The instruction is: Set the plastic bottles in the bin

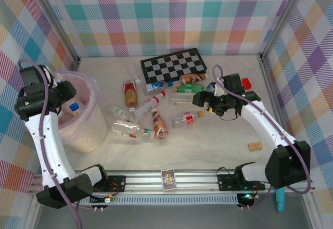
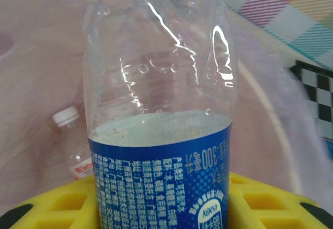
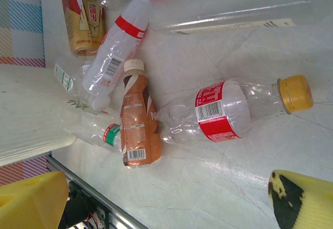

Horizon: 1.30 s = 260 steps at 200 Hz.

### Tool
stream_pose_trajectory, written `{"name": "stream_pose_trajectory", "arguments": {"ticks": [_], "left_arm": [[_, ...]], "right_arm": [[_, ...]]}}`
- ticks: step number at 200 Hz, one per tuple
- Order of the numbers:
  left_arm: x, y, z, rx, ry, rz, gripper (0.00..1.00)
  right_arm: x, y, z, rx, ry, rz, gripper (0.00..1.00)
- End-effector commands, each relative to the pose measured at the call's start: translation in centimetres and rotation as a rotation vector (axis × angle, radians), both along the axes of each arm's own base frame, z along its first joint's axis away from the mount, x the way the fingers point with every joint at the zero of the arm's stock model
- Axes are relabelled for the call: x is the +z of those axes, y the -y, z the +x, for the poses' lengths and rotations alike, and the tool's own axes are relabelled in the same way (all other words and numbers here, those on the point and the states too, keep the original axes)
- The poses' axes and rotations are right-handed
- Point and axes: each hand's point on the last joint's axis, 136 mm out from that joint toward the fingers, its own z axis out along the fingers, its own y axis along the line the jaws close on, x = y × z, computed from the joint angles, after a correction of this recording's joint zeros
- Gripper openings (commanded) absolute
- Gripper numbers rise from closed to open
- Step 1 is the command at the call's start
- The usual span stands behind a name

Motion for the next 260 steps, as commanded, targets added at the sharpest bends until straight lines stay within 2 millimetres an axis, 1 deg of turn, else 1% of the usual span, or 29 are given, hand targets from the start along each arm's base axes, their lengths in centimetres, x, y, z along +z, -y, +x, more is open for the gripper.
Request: {"name": "stream_pose_trajectory", "arguments": {"ticks": [1, 15, 39, 88, 125, 137, 142, 148, 153, 155, 167, 171, 193, 211, 218, 244, 260], "left_arm": [[-1.2, -0.7, 0.4, -0.019, -0.008, 0.006, 0.18], [-3.1, -1.2, 0.5, -0.010, -0.065, 0.011, 0.18], [-5.6, -2.1, 0.8, 0.005, -0.121, 0.019, 0.18], [-10.9, -2.3, 1.8, -0.018, -0.232, -0.041, 0.18], [-15.1, -2.5, 1.6, 0.001, -0.309, -0.077, 0.18], [-15.9, -2.4, 1.5, -0.001, -0.320, -0.088, 0.23], [-16.2, -2.3, 1.4, -0.002, -0.325, -0.093, 0.28], [-16.4, -2.3, 1.4, -0.004, -0.329, -0.093, 0.36], [-16.4, -2.3, 1.4, -0.006, -0.332, -0.095, 0.44], [-16.5, -2.2, 1.4, -0.007, -0.334, -0.095, 0.44], [-16.5, -2.1, 1.4, -0.016, -0.343, -0.101, 0.63], [-16.5, -2.1, 1.4, -0.019, -0.344, -0.102, 0.67], [-15.7, -2.2, 1.6, -0.018, -0.323, -0.093, 0.83], [-14.4, -1.8, 1.7, -0.030, -0.294, -0.099, 0.95], [-13.7, -1.7, 1.6, -0.031, -0.278, -0.094, 1.00], [-10.2, -1.4, 1.1, -0.035, -0.203, -0.053, 1.00], [-7.7, -1.2, 0.6, -0.035, -0.159, -0.025, 1.00]], "right_arm": [[-0.4, 0.1, -0.3, 0.013, -0.011, -0.010, 0.98], [-0.6, 0.1, -0.2, 0.011, -0.014, -0.011, 0.98], [-0.5, 0.0, 0.0, 0.012, -0.006, -0.004, 0.98], [-0.4, -0.1, 0.1, 0.013, 0.001, 0.003, 0.99], [-0.6, 0.1, 0.0, 0.010, 0.011, -0.012, 1.00], [-0.4, 0.2, 0.0, 0.012, 0.016, -0.017, 0.99], [-0.4, 0.2, 0.0, 0.010, 0.017, -0.018, 0.99], [-0.3, 0.2, 0.0, 0.009, 0.018, -0.019, 0.99], [-0.3, 0.3, 0.1, 0.007, 0.020, -0.019, 0.99], [-0.3, 0.3, 0.1, 0.007, 0.020, -0.019, 0.99], [-0.1, 0.3, 0.1, 0.000, 0.022, -0.016, 0.99], [-0.1, 0.3, 0.1, -0.003, 0.021, -0.014, 0.99], [0.0, 0.6, 0.3, -0.019, 0.023, -0.028, 0.99], [0.0, 1.3, 0.4, -0.042, 0.019, -0.075, 0.99], [0.0, 1.7, 0.5, -0.051, 0.021, -0.093, 0.99], [0.2, 3.6, 1.4, -0.120, 0.013, -0.144, 0.99], [0.0, 5.8, 2.3, -0.210, -0.020, -0.184, 0.99]]}}
